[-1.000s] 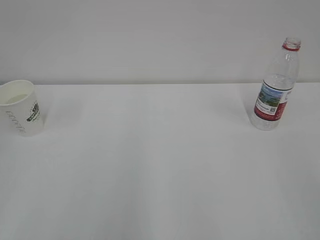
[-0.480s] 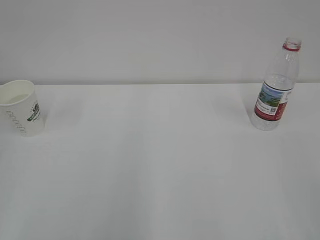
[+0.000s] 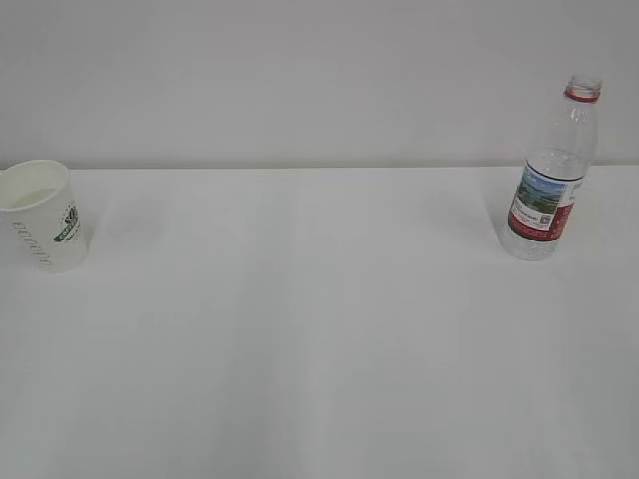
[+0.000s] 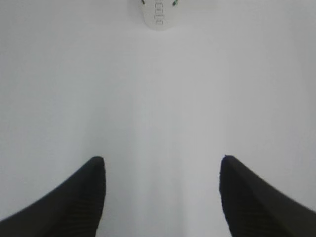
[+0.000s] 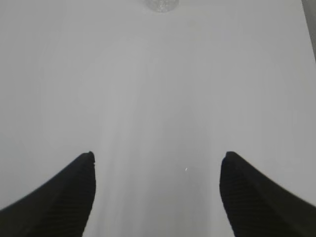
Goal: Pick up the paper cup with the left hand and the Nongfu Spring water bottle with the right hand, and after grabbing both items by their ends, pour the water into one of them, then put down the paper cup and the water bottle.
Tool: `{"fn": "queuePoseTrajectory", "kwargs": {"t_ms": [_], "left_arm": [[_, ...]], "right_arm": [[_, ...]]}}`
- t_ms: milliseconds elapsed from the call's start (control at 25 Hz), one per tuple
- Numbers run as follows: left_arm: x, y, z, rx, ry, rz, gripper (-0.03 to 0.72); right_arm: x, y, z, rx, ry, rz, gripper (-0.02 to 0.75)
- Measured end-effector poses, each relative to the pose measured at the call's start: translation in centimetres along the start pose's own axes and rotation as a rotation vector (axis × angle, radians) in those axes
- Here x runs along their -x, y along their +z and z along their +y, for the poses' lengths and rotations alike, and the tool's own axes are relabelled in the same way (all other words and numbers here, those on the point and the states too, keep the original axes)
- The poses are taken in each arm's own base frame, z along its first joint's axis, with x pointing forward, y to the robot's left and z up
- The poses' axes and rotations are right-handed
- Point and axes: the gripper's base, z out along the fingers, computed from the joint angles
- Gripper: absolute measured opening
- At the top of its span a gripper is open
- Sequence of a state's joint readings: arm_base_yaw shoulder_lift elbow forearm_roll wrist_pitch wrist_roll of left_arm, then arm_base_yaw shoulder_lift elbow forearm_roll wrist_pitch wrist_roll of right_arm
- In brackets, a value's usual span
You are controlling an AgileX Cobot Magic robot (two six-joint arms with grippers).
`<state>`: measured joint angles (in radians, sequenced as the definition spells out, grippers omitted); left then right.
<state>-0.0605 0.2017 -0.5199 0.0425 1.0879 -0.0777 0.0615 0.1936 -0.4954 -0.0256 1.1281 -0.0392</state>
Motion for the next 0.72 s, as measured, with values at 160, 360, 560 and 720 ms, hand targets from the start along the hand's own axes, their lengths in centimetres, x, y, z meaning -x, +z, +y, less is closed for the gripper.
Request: {"fn": "queuePoseTrajectory", "kwargs": {"t_ms": [160,360,560,720], "left_arm": [[-0.8,-1.2,0.1,-0.005,-0.004,-0.091,0.524],[-1.5,-2.0,0.2,-0.009,-0.006,-0.154,0.524],[-1.9,-2.5,0.2,-0.014,-0.009,-0.189,0.524],[-1.9,-2.5,0.2,-0.014,-0.009,-0.189,0.524]], "right_arm": [[-0.7,-0.8,0.0,-0.003,0.002,-0.067,0.589],[-1.6,-1.9,0.0,-0.008,0.004,-0.154,0.588],[-2.1,-2.3,0.1,-0.010,0.005,-0.196,0.589],[-2.1,-2.3,0.1,-0.009,0.005,-0.195,0.589]]}}
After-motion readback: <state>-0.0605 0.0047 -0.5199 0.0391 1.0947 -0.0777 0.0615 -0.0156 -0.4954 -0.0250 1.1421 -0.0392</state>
